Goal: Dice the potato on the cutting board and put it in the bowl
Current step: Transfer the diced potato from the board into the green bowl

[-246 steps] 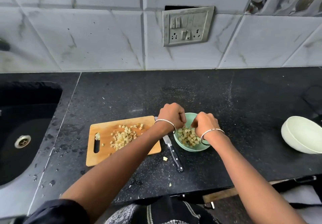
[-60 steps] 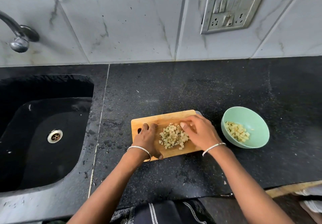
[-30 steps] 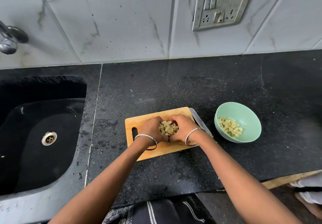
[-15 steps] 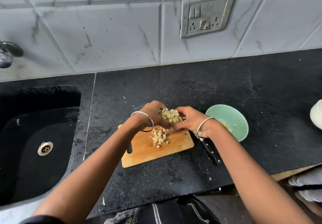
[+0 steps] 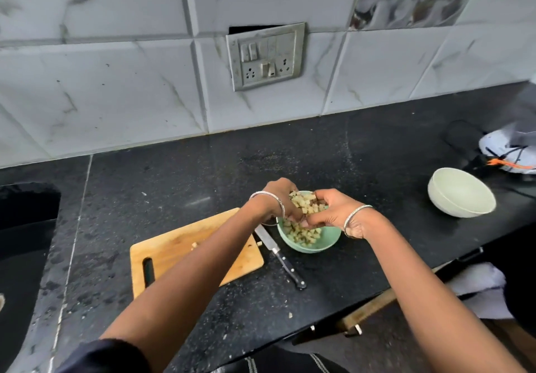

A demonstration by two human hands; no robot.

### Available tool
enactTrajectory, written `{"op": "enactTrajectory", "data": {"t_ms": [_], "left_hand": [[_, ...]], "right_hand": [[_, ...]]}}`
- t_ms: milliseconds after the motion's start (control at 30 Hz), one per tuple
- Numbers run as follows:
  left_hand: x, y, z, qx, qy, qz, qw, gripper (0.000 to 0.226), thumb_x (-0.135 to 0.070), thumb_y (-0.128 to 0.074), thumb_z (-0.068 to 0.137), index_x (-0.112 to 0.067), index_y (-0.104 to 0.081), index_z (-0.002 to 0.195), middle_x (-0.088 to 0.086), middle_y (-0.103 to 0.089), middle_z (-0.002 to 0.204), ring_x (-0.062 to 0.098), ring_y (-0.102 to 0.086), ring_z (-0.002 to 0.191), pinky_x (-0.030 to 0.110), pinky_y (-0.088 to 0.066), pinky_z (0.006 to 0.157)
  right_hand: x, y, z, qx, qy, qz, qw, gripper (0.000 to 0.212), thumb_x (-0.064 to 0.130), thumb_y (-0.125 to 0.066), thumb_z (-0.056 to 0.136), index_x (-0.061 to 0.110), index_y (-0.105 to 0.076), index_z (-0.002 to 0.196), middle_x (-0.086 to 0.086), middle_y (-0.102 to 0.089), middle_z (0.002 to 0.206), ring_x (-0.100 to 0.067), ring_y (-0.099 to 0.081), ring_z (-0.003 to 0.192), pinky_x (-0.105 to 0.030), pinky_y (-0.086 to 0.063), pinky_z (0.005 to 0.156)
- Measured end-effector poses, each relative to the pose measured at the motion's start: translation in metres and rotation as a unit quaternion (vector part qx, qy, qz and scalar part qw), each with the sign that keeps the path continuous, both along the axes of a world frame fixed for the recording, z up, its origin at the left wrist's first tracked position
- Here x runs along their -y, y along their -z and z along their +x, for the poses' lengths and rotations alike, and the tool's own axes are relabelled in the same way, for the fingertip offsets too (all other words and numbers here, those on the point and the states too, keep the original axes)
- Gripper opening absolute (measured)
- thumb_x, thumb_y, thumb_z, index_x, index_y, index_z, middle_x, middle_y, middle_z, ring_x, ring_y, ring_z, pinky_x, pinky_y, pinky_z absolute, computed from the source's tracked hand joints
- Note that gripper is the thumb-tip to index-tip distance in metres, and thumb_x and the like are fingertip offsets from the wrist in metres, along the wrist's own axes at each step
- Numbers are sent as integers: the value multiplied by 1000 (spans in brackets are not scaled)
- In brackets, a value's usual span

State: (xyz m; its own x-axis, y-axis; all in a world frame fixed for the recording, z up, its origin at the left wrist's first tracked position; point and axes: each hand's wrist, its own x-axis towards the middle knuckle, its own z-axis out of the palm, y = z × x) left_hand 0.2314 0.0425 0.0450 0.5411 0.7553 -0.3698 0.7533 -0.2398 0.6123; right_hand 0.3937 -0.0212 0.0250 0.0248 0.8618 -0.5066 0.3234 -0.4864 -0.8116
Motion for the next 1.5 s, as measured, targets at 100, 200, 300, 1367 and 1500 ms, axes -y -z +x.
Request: {"op": "enactTrajectory", "data": {"t_ms": [100, 200, 300, 1367, 1500], "left_hand": [[3, 9, 18, -42, 22, 19, 999, 66, -25, -84, 69, -17, -57, 129, 8, -61, 121, 27, -61, 108, 34, -52, 84], [7, 14, 28, -70, 55, 20, 996, 60, -22, -79, 76, -20, -57, 131, 7, -61, 123, 27, -61, 108, 31, -49, 77], [8, 20, 33, -65, 43, 23, 997, 45, -9, -58, 88, -21, -58, 131, 8, -61, 126, 27, -61, 108, 30, -50, 79], [39, 49, -157, -135, -178, 55, 973, 57, -36, -83, 72, -22, -59, 122, 3, -63, 119, 22, -57, 110, 32, -46, 87], [56, 66, -187, -171, -166, 20, 971, 92, -35, -90, 59, -20, -45, 137, 6, -50, 132, 26, -51, 119, 35, -44, 98]], "right_hand": [[2, 5, 5, 59, 9, -12, 998, 57, -1, -88, 60, 8, -62, 110, -12, -71, 105, -26, -70, 96, -47, -57, 86], [1, 7, 8, 130, -24, -44, 990, 48, 3, -76, 74, 11, -62, 119, -10, -68, 107, -25, -69, 97, -47, -58, 84], [1, 8, 11, 135, -2, -54, 989, 36, 1, -54, 90, 11, -63, 123, -9, -62, 118, -27, -63, 103, -44, -60, 78], [15, 25, -113, 294, -128, 235, 918, 18, 14, -67, 85, 22, -76, 99, 1, -74, 93, -19, -67, 89, -37, -55, 85], [17, 50, -140, 467, -204, 205, 835, 31, 0, -48, 93, 11, -66, 116, -12, -65, 108, -30, -60, 98, -38, -51, 82]]}}
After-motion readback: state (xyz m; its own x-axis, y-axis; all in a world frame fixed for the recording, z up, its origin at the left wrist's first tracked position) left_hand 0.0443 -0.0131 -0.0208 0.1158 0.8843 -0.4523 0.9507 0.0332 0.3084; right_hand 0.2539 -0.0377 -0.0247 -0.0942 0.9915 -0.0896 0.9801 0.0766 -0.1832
